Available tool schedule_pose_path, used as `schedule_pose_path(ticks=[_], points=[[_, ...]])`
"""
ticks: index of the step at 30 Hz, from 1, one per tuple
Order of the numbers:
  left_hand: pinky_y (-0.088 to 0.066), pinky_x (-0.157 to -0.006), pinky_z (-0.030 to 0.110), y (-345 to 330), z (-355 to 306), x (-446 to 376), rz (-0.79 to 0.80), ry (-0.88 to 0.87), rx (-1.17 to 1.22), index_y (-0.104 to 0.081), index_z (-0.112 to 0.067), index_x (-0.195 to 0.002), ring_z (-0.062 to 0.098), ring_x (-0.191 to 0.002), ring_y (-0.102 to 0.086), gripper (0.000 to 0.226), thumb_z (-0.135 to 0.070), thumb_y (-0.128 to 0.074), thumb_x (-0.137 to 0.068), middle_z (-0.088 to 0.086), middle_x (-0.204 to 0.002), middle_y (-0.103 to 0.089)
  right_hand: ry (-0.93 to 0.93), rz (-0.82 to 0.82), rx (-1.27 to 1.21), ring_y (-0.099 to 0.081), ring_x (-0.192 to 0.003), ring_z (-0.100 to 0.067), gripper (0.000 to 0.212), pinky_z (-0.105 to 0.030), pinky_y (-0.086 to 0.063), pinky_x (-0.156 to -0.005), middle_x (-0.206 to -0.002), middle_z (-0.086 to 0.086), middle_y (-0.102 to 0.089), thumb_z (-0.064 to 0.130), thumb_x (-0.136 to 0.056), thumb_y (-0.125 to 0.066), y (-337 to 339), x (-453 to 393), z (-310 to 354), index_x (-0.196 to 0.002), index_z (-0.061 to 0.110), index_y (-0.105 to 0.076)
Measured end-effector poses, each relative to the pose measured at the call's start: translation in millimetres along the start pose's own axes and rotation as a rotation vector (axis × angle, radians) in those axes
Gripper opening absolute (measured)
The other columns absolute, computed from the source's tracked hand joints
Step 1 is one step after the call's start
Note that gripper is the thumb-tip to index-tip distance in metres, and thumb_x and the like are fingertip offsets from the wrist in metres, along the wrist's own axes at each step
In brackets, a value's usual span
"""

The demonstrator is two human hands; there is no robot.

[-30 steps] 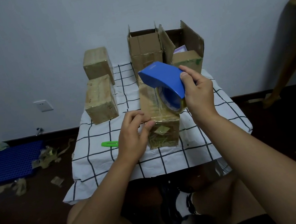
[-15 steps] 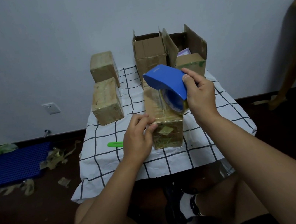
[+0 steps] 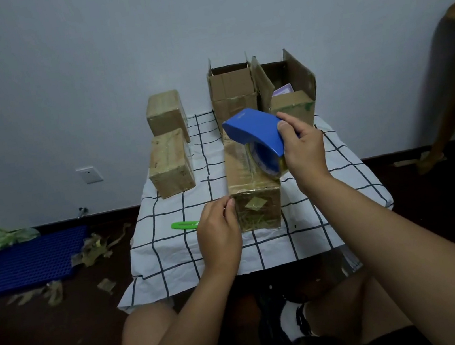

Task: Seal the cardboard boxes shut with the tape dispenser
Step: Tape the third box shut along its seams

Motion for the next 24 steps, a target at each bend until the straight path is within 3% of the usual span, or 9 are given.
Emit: schedule_pose_path(ticks=[5, 10, 14, 16, 19, 21, 24], points=[[-0.037, -0.071, 0.0, -5, -6, 1, 0.041, 0.133, 0.074, -0.072, -0.012, -0.109, 0.005, -0.086, -0.057, 0.02, -0.022, -0.061, -0.096, -0.002, -0.099, -0.066, 0.002, 0.003, -0.009, -0.062, -0.097, -0.002, 0.032, -0.015, -0.053, -0.072, -0.112, 0.007, -0.065, 0.025, -0.101, -0.055, 1, 1, 0, -0.13, 0.017, -0.065], [-0.037, -0.064, 0.005, -7, -6, -4, 0.031, 0.309, 0.14, -0.074, -0.013, -0.096, 0.01, -0.084, -0.061, 0.017, -0.026, -0.062, -0.094, -0.004, -0.09, -0.067, 0.007, 0.023, -0.007, -0.062, -0.101, -0.007, 0.028, -0.024, -0.055, -0.079, -0.109, 0.009, -0.066, 0.024, -0.101, -0.055, -3, 2, 1, -0.126, 0.019, -0.067], [-0.041, -0.063, 0.012, -6, -1, -6, 0.169, 0.355, 0.092, -0.073, -0.014, -0.106, 0.007, -0.085, -0.063, 0.028, -0.036, -0.063, -0.093, -0.01, -0.086, -0.065, 0.008, 0.028, -0.017, -0.061, -0.103, -0.008, 0.03, -0.021, -0.055, -0.078, -0.112, 0.007, -0.065, 0.024, -0.102, -0.054, -3, 3, 2, -0.128, 0.018, -0.066], [-0.045, -0.076, 0.023, -4, -4, -4, 0.176, 0.253, -0.045, -0.064, -0.013, -0.12, 0.013, -0.102, -0.058, 0.038, -0.039, -0.063, -0.091, -0.005, -0.106, -0.06, 0.002, 0.03, -0.014, -0.061, -0.103, -0.008, 0.03, -0.021, -0.055, -0.078, -0.112, 0.008, -0.064, 0.024, -0.102, -0.054, -2, 3, 2, -0.129, 0.018, -0.065], [-0.043, -0.086, 0.03, -9, -27, -3, 0.099, -0.159, -0.207, -0.06, -0.015, -0.122, 0.016, -0.109, -0.049, 0.038, -0.035, -0.065, -0.09, 0.001, -0.12, -0.055, -0.014, 0.023, -0.021, -0.062, -0.099, -0.003, 0.029, -0.019, -0.054, -0.078, -0.107, 0.015, -0.065, 0.024, -0.102, -0.053, 0, 3, 3, -0.127, 0.019, -0.067], [-0.044, -0.085, 0.034, -17, -39, -4, 0.102, -0.366, -0.286, -0.066, -0.015, -0.112, 0.019, -0.103, -0.055, 0.03, -0.034, -0.067, -0.088, 0.002, -0.114, -0.062, -0.026, 0.019, -0.034, -0.062, -0.098, -0.003, 0.028, -0.019, -0.055, -0.078, -0.105, 0.016, -0.065, 0.024, -0.102, -0.053, 1, 2, 3, -0.125, 0.02, -0.067], [-0.043, -0.078, 0.035, -21, -44, -6, 0.026, -0.511, -0.338, -0.071, -0.015, -0.093, 0.018, -0.085, -0.06, 0.014, -0.027, -0.072, -0.085, -0.001, -0.094, -0.067, -0.04, 0.021, -0.045, -0.062, -0.098, -0.004, 0.028, -0.02, -0.055, -0.078, -0.106, 0.013, -0.065, 0.024, -0.101, -0.054, 2, 2, 2, -0.126, 0.02, -0.067]])
Point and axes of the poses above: each hand's wrist, its own x-axis away from the middle knuckle, its own y-axis out of the back of the hand, z = x × y, the point moved 3 cm from there along -x, towards the middle knuckle
